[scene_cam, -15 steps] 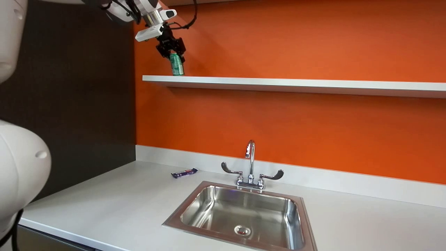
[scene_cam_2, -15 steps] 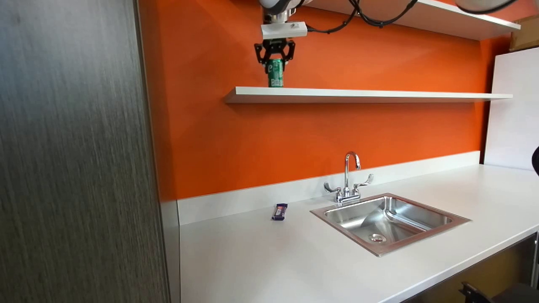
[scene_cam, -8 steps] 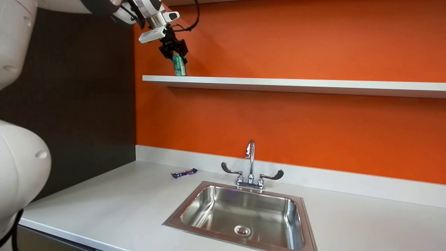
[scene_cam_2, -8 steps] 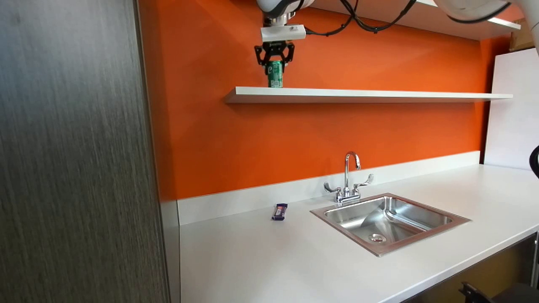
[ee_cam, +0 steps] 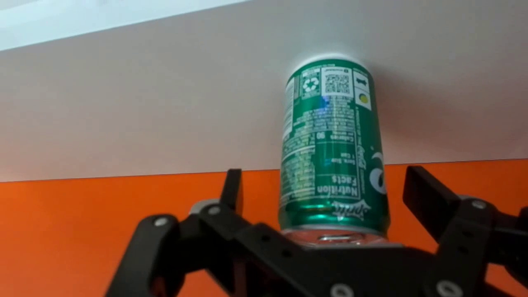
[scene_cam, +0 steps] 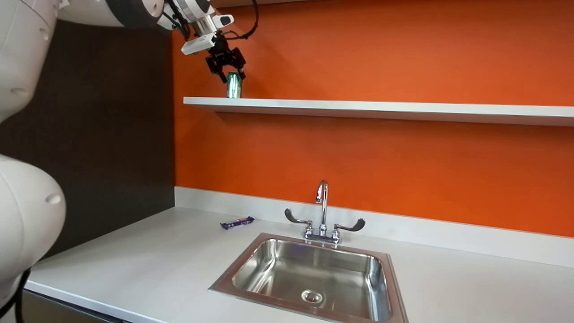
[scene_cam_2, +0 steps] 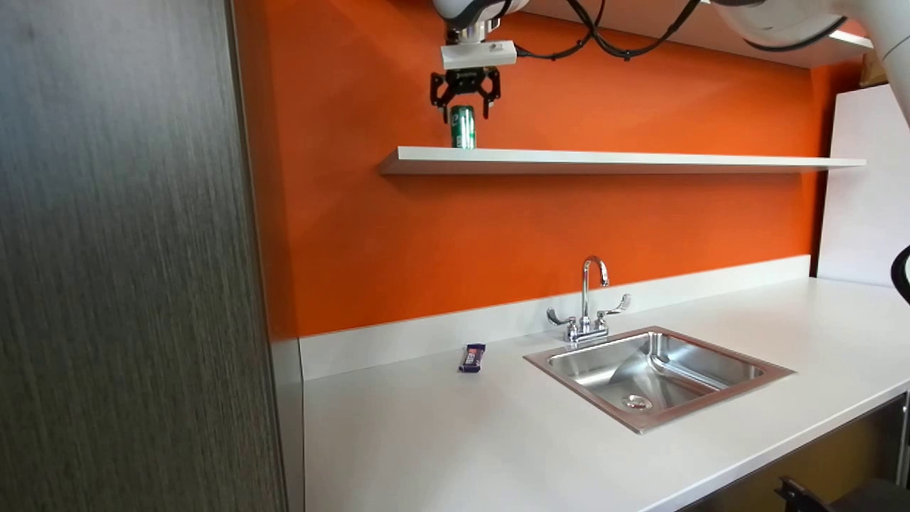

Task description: Put the green can on the bottom shelf.

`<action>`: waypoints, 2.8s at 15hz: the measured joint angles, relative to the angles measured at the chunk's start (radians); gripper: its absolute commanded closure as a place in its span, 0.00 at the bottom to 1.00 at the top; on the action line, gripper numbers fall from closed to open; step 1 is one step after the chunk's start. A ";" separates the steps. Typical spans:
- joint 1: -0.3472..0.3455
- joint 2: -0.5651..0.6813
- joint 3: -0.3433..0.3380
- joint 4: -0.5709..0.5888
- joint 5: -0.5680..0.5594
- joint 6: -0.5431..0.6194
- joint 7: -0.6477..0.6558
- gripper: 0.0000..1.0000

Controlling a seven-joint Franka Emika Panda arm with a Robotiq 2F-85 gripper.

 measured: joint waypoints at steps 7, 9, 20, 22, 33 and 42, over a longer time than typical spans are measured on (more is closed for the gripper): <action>0.006 -0.028 0.010 -0.028 0.020 -0.021 0.000 0.00; 0.006 -0.061 0.018 -0.074 0.034 -0.018 0.001 0.00; 0.007 -0.436 0.026 -0.573 0.138 -0.006 0.025 0.00; 0.007 -0.512 0.026 -0.685 0.175 -0.006 0.025 0.00; 0.012 -0.722 0.017 -1.172 0.234 0.155 -0.094 0.00; -0.011 -0.721 -0.025 -1.358 0.237 0.302 -0.124 0.00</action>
